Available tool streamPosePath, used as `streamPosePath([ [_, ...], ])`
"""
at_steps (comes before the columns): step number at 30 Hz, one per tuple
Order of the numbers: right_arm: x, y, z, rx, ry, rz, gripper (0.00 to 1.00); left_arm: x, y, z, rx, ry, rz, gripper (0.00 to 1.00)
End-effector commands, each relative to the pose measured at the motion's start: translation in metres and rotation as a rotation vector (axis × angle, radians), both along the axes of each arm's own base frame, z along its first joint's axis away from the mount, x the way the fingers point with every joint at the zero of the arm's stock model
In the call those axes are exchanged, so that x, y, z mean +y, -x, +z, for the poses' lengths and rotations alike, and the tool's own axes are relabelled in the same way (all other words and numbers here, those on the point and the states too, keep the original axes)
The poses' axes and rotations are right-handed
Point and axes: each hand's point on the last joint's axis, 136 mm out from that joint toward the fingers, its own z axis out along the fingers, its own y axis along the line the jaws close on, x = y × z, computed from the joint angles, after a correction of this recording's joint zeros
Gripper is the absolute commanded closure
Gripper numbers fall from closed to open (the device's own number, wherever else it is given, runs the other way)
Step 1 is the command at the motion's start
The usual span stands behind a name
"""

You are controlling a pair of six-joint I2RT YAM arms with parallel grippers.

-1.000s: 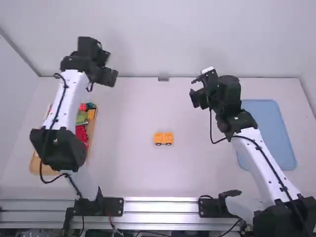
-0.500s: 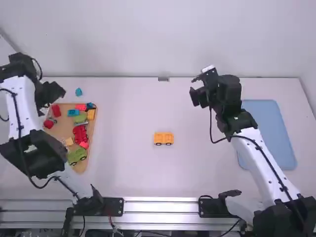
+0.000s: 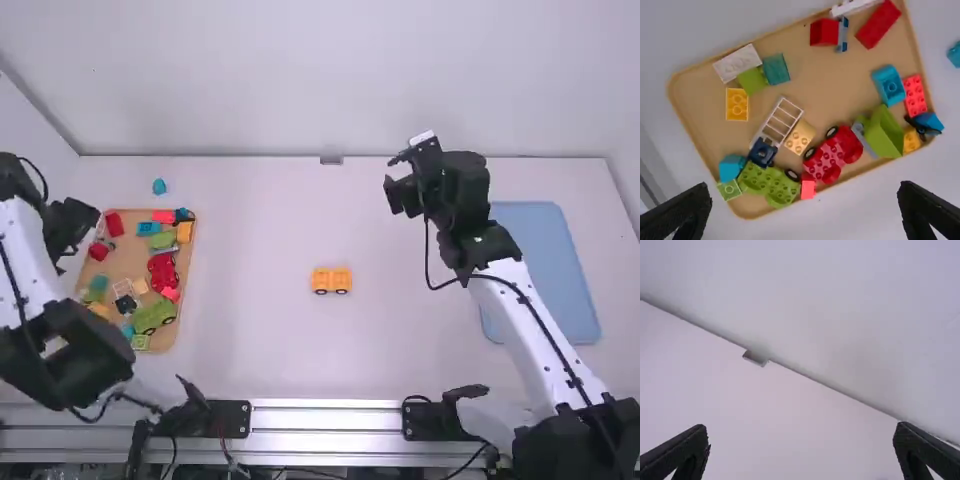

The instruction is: Assemble lego blocks to make yellow taxi

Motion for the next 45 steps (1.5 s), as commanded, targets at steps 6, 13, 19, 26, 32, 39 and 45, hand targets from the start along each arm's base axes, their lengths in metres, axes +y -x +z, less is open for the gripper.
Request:
streamPosePath([
  [6,0.003,-0.005,0.020,-0.050,-0.015,0.003,0.02,0.008,0.049,-0.006,0.109,-0.180,0.055,0.01],
  [13,0.004,-0.009,0.020,-0.060,-0.017,0.003,0.02,0.024,0.058,-0.054,0.250,-0.083,-0.032,0.01],
  [19,0.006,-0.015,0.013,-0.052,-0.015,0.003,0.02,0.037,0.062,-0.089,0.228,0.048,0.034,0.02],
  [26,0.009,-0.025,0.009,-0.061,-0.019,0.003,0.02,0.046,0.068,-0.106,0.272,0.037,0.056,0.00],
  [32,0.009,-0.026,0.008,-0.061,-0.020,0.003,0.02,0.049,0.061,-0.123,0.239,0.016,0.023,0.01],
  [39,0.009,-0.026,0.010,-0.066,-0.023,0.004,0.02,0.044,0.047,-0.150,0.157,0.024,-0.082,0.02],
  [45,0.010,-0.026,0.010,-0.068,-0.025,0.006,0.02,0.050,0.055,-0.158,0.146,0.022,-0.072,0.09],
])
